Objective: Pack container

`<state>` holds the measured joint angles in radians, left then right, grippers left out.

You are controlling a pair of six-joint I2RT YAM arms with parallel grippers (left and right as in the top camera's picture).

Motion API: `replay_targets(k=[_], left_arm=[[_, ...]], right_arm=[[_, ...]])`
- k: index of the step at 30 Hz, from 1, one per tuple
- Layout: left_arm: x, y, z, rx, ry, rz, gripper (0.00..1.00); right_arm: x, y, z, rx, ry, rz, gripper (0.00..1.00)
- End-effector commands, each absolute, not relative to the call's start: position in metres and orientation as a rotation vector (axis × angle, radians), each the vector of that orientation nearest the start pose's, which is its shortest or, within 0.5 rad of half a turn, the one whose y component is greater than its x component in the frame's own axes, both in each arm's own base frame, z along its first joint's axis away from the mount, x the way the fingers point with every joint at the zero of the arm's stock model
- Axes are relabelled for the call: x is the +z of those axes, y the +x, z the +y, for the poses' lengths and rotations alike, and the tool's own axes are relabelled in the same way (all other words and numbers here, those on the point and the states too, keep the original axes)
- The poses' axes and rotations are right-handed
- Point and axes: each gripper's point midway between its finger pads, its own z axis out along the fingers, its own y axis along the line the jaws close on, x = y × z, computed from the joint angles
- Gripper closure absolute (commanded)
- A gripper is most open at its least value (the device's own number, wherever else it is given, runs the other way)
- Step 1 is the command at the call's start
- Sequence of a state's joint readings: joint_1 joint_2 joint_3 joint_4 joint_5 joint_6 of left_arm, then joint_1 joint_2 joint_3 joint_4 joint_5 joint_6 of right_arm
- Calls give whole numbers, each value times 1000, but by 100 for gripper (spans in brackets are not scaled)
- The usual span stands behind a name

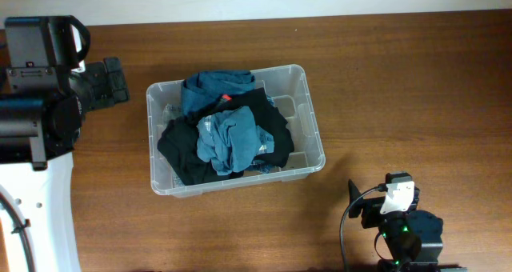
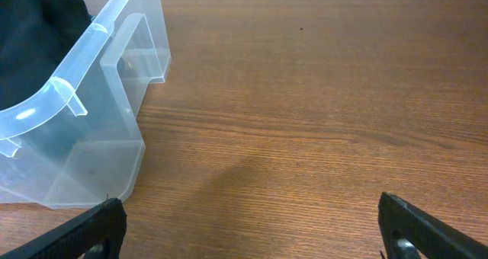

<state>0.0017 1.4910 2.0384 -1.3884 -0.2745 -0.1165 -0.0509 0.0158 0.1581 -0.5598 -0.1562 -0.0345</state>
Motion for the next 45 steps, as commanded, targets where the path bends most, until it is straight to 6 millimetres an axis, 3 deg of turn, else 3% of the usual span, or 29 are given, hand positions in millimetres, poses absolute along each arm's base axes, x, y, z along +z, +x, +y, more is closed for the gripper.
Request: replay_targets(k=[1, 5, 10, 15, 18, 24, 33, 37, 45], left_arm=[[377, 336, 50, 292, -270, 2371, 0], [375, 333, 50, 296, -269, 2387, 1], [392, 315, 53, 298, -277, 2277, 0], [386, 315, 21, 183, 28, 2092, 1], [366, 302, 18, 171, 46, 2039, 1], [296, 259, 14, 147, 61, 2025, 1], [195, 232, -1, 67, 110, 1957, 1], [170, 227, -4, 47, 124, 1941, 1], [153, 222, -4, 52, 120, 1866, 1]], right_arm=[[112, 214, 16, 99, -90, 1978, 2], [112, 214, 16, 99, -90, 1978, 2], [112, 214, 16, 99, -90, 1978, 2], [112, 214, 16, 99, -90, 1978, 2], [112, 214, 16, 99, -90, 1978, 2], [112, 214, 16, 99, -90, 1978, 1], [112, 214, 16, 99, -90, 1978, 2], [112, 214, 16, 99, -90, 1978, 2], [112, 214, 16, 99, -90, 1978, 1]])
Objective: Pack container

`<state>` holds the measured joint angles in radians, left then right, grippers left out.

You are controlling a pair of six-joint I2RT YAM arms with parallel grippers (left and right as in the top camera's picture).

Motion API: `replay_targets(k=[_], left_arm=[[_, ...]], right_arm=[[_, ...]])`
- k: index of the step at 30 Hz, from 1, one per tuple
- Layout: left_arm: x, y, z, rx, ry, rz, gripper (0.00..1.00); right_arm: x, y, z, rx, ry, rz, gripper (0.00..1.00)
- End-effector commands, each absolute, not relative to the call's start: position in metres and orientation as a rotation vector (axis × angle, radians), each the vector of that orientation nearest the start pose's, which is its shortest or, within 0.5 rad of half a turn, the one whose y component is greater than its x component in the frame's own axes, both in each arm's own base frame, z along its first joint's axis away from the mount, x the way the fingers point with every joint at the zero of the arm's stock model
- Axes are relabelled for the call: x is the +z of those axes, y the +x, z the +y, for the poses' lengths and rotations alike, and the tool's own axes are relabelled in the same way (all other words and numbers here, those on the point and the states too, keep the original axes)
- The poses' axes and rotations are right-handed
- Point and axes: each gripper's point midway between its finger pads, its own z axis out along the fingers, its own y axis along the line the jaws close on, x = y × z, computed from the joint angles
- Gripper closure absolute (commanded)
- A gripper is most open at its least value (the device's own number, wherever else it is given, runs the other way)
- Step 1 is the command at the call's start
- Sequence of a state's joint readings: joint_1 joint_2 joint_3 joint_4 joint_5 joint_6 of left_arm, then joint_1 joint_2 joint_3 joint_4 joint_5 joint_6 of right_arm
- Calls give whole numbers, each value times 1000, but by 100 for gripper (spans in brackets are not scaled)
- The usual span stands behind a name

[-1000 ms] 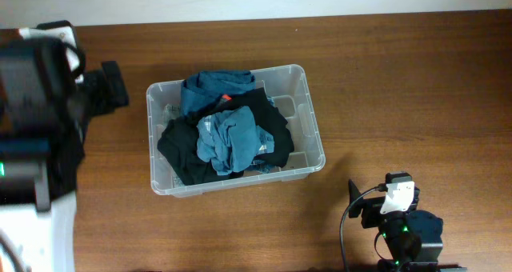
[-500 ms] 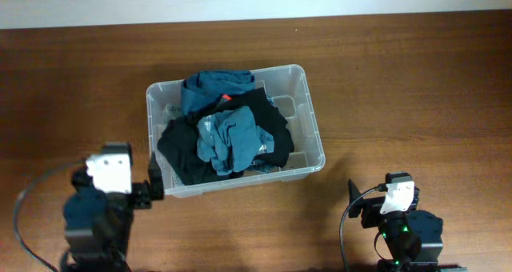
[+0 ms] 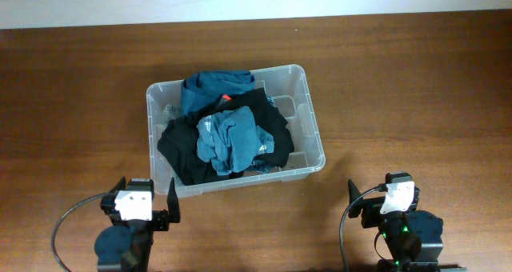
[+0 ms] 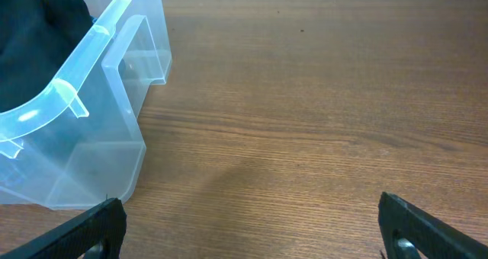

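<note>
A clear plastic container (image 3: pixel 309 104) sits mid-table, filled with a heap of black and teal-blue clothes (image 3: pixel 228 136). My left gripper (image 3: pixel 146 189) rests near the front edge just below the container's front left corner, jaws wide apart with nothing in them. Low at the front right, my right gripper (image 3: pixel 384 186) is open and empty. In the right wrist view its fingertips (image 4: pixel 103 225) frame bare wood at the right gripper (image 4: pixel 252 228), with the container's corner (image 4: pixel 91 84) to the left and black cloth (image 4: pixel 30 30) inside it.
The wooden table (image 3: pixel 400 80) stretches around the container on all sides. A pale wall strip runs along the table's far edge. Cables loop from both arm bases at the front edge.
The left arm was raised high at the table's left side, close to the camera; now it sits low at the front left, below the container. The right arm, container and clothes are unchanged.
</note>
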<state>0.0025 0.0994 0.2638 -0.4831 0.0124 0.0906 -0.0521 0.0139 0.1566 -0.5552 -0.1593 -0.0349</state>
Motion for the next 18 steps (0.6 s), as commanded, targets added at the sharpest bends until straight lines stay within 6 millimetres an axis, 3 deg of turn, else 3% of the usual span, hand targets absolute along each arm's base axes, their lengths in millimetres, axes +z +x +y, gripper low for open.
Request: replay_targets(k=[1, 6, 18], left_arm=[[150, 222, -4, 53, 119, 1851, 1], [139, 231, -4, 55, 118, 1825, 1], [140, 233, -5, 52, 120, 1807, 1]], right_arm=[[112, 214, 16, 99, -90, 1978, 2], [112, 214, 16, 99, -90, 1978, 1], [112, 214, 16, 99, -90, 1978, 2]])
